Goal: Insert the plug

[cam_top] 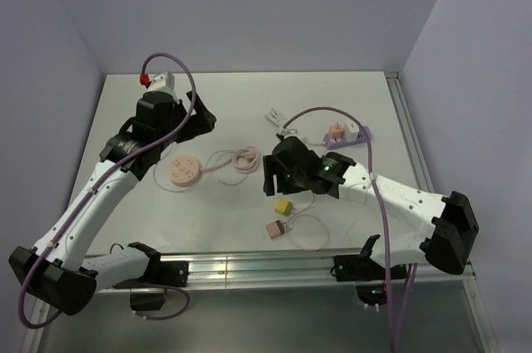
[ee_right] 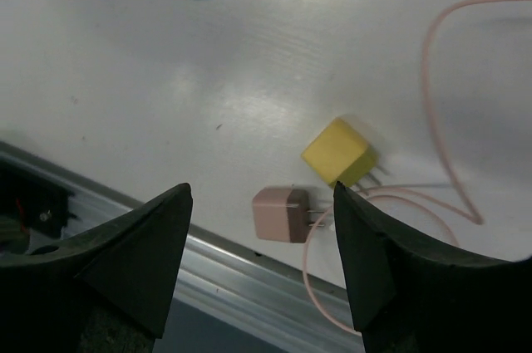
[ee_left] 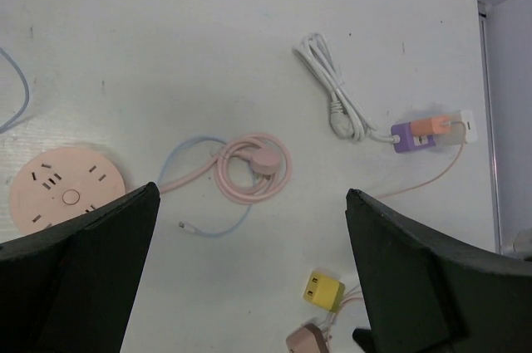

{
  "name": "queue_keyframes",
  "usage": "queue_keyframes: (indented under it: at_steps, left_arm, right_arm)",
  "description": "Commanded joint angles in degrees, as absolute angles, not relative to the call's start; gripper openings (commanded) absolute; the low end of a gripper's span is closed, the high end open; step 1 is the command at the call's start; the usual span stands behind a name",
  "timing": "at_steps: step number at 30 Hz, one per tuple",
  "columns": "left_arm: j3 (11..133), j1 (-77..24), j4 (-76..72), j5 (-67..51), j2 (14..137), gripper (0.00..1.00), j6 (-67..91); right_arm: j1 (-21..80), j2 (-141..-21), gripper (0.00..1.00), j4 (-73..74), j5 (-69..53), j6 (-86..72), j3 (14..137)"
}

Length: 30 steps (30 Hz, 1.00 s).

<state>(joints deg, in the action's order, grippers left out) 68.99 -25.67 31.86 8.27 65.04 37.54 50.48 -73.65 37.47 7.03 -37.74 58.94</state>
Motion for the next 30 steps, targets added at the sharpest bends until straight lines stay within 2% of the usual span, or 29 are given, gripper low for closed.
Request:
queue_keyframes:
  at_steps: [1, 5, 8, 11, 16, 22, 30]
  left_arm:
    - [67.24, -25.31, 29.97, 6.87, 64.43, 1.00, 35.42]
    - [65.83, -25.22, 28.39, 3.09, 63.72, 1.00, 35.33]
    - [65.04, -25.05, 27.86, 0.97, 62.58, 0.99, 35.42]
    - [63.72, -25.14, 27.86, 0.62, 60.21, 1.00, 35.59]
    - [60.91, -25.14, 27.42, -0.70, 55.82, 1.00, 35.42]
    - [60.65, -25.05, 29.88, -0.26, 53.62, 0.99, 33.75]
    - [60.03, -24.79, 30.06, -0.26, 52.12, 0.99, 33.14]
  right_arm:
    - [53.70, -73.56, 0.76, 36.04, 6.98, -39.38, 59.60]
    - [53.96, -82.59, 0.75, 42.88, 6.59, -43.93, 62.57]
    - [55.02, -84.98, 0.77, 45.26, 8.08, -49.02, 62.84]
    - [55.46, -85.60, 0.82, 44.91, 9.48, -53.69, 61.09]
    - [55.90, -87.01, 0.84, 46.58, 12.56, -59.05, 60.12]
    - [56.34, -88.06, 0.84, 49.48, 16.69, -63.44, 59.77]
    - [56.51, -92.37, 0.82, 46.41, 16.96, -63.63, 59.50]
